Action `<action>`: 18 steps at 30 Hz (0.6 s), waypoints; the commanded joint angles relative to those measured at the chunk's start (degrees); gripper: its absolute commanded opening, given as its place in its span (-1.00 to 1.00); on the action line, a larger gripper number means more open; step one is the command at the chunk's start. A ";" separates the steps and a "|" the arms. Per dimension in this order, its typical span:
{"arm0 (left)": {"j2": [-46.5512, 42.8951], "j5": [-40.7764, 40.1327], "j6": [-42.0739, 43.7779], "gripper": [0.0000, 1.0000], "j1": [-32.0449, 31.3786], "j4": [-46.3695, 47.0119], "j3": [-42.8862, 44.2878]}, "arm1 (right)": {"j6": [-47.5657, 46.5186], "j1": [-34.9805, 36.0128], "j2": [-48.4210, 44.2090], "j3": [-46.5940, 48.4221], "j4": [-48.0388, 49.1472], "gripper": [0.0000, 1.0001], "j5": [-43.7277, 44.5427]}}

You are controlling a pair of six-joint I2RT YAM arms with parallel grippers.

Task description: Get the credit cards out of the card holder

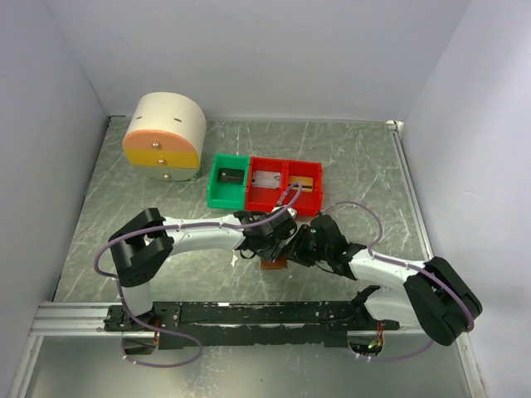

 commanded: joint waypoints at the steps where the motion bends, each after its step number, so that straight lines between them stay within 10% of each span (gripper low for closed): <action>1: -0.46 -3.04 0.43 0.26 -0.59 -0.34 2.37 | 0.74 -0.66 1.35 -1.78 0.57 -0.25 -1.75; 18: 3.82 -2.10 0.06 0.14 -0.51 5.00 1.68 | 0.05 -1.28 1.75 -1.99 0.25 -0.22 -2.81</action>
